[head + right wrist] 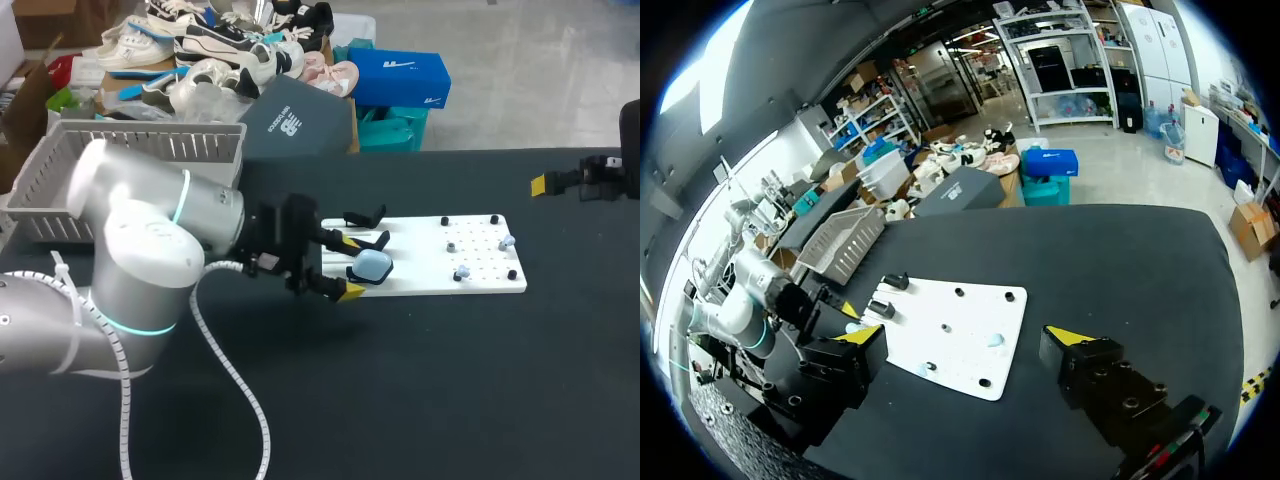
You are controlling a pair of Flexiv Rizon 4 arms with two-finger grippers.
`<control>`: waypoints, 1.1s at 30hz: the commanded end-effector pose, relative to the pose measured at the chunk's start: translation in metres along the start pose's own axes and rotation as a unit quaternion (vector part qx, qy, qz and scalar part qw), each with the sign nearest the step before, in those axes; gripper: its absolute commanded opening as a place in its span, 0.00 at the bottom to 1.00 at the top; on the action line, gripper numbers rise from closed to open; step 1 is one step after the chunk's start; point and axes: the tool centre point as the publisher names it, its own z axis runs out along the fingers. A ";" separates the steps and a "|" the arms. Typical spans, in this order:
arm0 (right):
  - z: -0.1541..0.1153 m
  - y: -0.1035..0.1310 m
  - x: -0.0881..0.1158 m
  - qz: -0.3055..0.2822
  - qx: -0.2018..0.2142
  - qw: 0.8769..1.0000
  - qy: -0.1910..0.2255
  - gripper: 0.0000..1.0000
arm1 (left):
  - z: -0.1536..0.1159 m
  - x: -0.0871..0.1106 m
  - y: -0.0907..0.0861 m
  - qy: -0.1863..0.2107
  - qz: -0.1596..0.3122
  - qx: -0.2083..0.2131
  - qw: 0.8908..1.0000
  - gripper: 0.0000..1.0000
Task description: Pick up each earbud case from the left stands, insert the matching earbuds, close the lid, and place the case in the box.
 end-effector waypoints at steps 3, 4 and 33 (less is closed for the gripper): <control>0.000 0.000 0.000 0.000 0.000 1.000 0.000 1.00 | 0.011 0.000 0.006 0.004 -0.007 0.003 1.000 0.80; 0.000 0.000 0.000 0.000 0.000 1.000 0.000 1.00 | 0.011 0.000 0.007 0.005 -0.009 0.003 1.000 0.77; 0.000 0.000 0.000 0.000 0.000 1.000 0.000 1.00 | 0.018 0.005 0.019 0.013 -0.037 -0.005 0.999 0.41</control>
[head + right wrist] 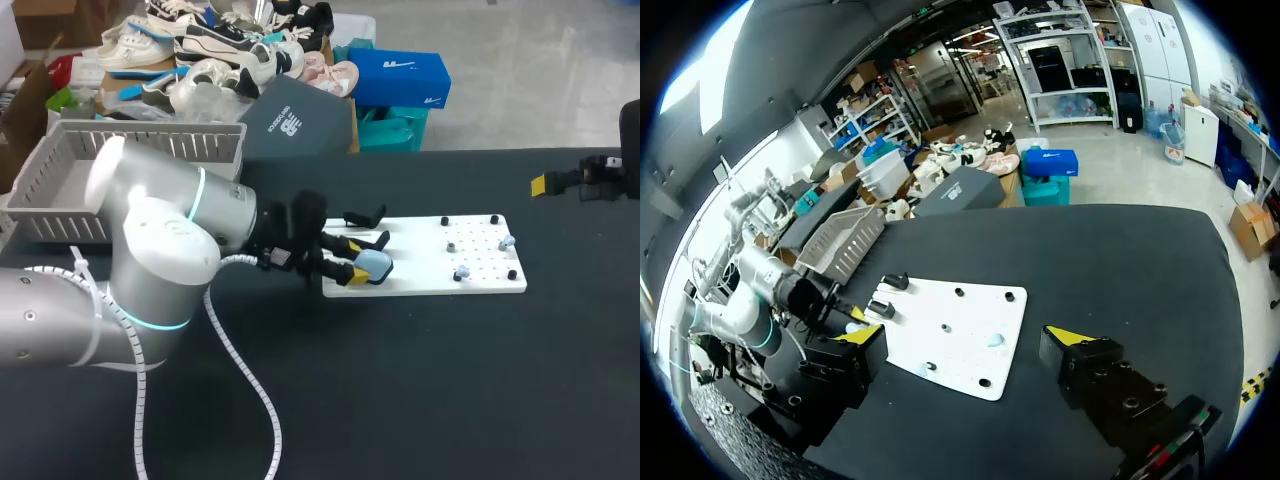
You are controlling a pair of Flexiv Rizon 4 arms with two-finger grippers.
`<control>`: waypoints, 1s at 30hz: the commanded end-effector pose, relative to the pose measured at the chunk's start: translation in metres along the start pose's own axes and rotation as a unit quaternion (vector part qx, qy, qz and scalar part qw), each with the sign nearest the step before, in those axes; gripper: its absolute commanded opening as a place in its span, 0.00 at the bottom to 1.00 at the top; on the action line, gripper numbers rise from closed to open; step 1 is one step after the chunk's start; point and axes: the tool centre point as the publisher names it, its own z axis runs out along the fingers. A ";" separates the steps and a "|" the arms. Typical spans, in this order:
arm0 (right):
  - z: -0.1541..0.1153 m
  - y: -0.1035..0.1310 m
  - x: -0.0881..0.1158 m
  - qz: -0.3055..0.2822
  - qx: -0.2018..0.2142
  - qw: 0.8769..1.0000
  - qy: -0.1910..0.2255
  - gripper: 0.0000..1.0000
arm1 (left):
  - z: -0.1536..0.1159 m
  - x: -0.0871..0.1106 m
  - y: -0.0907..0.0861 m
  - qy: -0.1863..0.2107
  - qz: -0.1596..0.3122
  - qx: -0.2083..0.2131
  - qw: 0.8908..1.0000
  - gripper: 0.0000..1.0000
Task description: Pick up each earbud case from the left stands, insert the matching earbuds, close the lid, and place the case in the box.
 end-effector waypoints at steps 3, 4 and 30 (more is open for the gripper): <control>0.000 0.000 0.000 0.000 0.000 1.000 0.000 1.00 | 0.002 0.000 0.003 0.003 -0.001 0.002 1.000 0.38; 0.000 0.000 0.000 0.000 0.000 1.000 0.000 1.00 | 0.002 0.000 0.003 0.003 -0.001 0.001 1.000 0.37; 0.000 0.000 0.000 0.000 0.000 1.000 0.000 1.00 | -0.006 -0.003 0.000 -0.005 -0.007 0.008 1.000 0.00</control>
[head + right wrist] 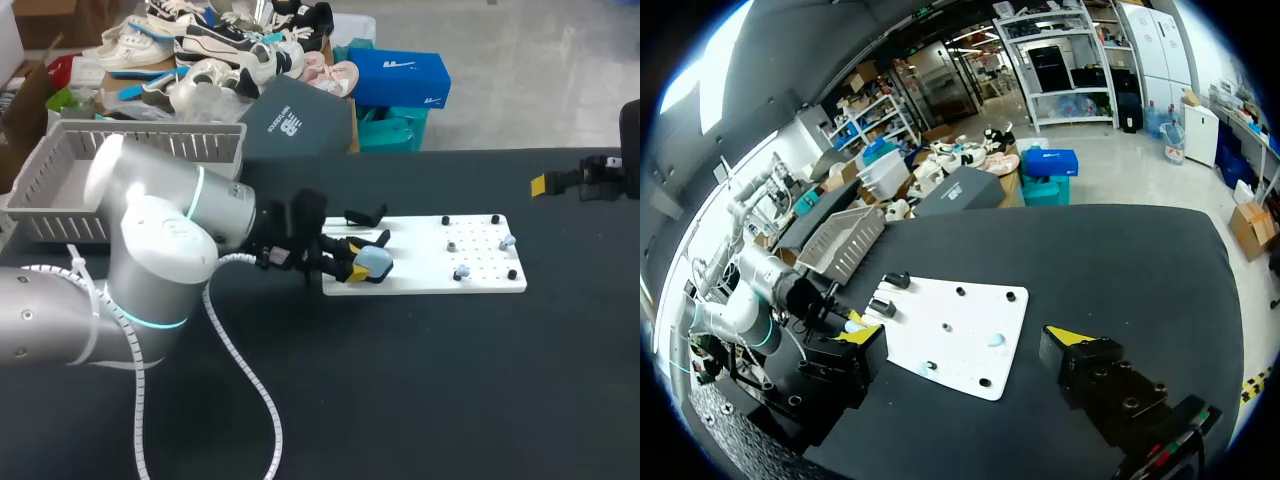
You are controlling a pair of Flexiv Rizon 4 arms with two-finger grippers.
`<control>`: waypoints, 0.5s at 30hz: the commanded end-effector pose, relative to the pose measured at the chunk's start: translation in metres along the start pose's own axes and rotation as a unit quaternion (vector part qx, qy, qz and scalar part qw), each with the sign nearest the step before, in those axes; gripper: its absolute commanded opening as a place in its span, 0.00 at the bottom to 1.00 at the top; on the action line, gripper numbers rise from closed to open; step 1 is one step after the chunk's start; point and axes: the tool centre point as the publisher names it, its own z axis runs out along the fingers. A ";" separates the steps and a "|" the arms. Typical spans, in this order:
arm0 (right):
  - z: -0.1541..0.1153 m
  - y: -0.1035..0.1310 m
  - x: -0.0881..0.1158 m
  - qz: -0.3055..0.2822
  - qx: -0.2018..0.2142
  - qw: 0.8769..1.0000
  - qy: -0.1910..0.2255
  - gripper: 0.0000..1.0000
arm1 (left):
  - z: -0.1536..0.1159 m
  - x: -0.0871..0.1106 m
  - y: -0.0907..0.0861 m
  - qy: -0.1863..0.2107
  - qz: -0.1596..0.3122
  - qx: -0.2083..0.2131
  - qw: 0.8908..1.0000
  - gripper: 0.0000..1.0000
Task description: Pick up each earbud case from the left stands, insert the matching earbuds, close the lid, and place the case in the box.
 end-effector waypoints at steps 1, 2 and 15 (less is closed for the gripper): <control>0.000 0.000 0.000 0.000 0.000 1.000 0.000 1.00 | -0.004 -0.002 0.002 -0.005 -0.004 0.003 1.000 0.00; 0.000 0.000 0.000 0.000 0.000 1.000 0.000 1.00 | -0.005 -0.003 0.002 -0.007 -0.006 0.002 1.000 0.00; 0.000 0.000 0.000 0.000 0.000 1.000 0.000 1.00 | -0.033 -0.021 0.003 -0.058 -0.029 -0.023 0.998 0.00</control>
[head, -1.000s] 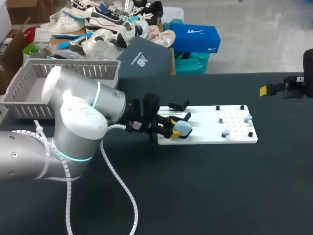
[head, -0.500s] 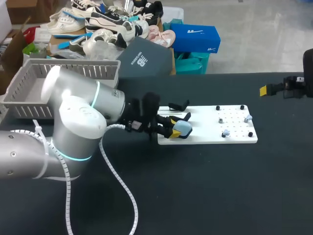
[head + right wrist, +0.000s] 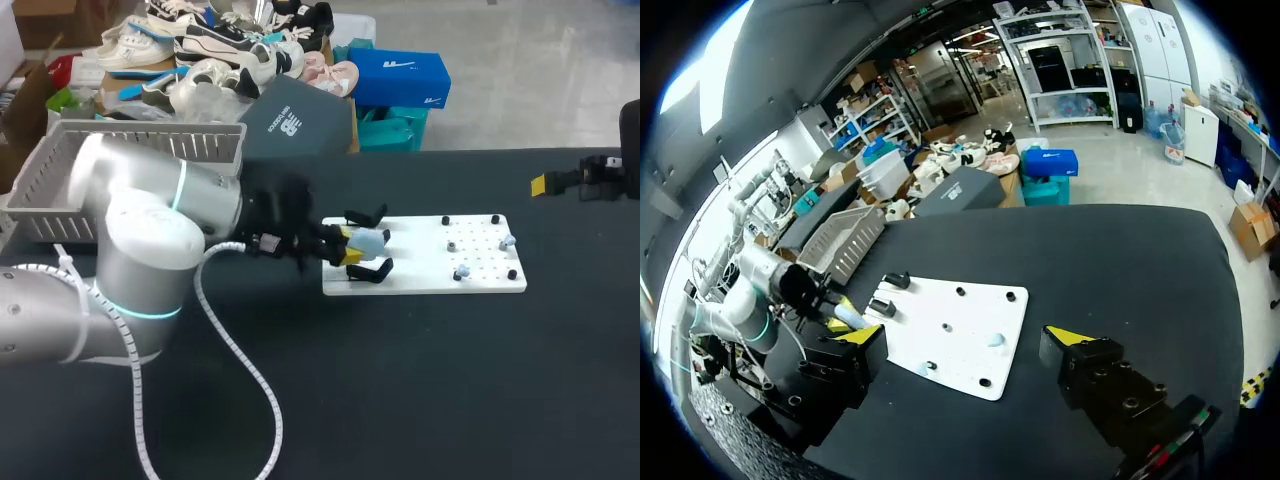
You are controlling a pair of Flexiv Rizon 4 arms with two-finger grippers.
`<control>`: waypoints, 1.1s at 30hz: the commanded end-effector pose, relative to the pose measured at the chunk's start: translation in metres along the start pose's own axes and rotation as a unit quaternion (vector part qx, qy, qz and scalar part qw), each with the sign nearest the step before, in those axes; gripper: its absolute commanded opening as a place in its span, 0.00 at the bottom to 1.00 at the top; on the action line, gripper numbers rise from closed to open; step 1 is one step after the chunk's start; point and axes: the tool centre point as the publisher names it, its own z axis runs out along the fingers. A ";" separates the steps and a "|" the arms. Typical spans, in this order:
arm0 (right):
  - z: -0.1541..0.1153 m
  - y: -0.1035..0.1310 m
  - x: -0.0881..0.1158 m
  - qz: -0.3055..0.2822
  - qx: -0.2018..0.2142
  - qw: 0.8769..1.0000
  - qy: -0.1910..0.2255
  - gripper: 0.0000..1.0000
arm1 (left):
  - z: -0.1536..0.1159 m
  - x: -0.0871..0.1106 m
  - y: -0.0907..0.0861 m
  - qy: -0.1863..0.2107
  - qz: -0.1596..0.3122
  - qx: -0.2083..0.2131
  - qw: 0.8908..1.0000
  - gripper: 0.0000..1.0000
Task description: Pick up each earbud case from the left stands, insert the matching earbuds, close the lid, and place the case in the box.
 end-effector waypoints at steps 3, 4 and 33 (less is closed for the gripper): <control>0.000 0.000 0.000 0.000 0.000 1.000 0.000 1.00 | -0.021 -0.015 -0.016 -0.037 0.011 -0.018 0.999 0.00; 0.000 0.000 0.000 0.000 0.000 1.000 0.000 1.00 | -0.024 -0.020 -0.019 -0.041 0.010 -0.019 0.999 0.00; 0.079 0.106 0.026 -0.119 -0.080 0.982 0.127 1.00 | -0.003 -0.062 -0.010 -0.079 -0.030 -0.086 0.993 0.00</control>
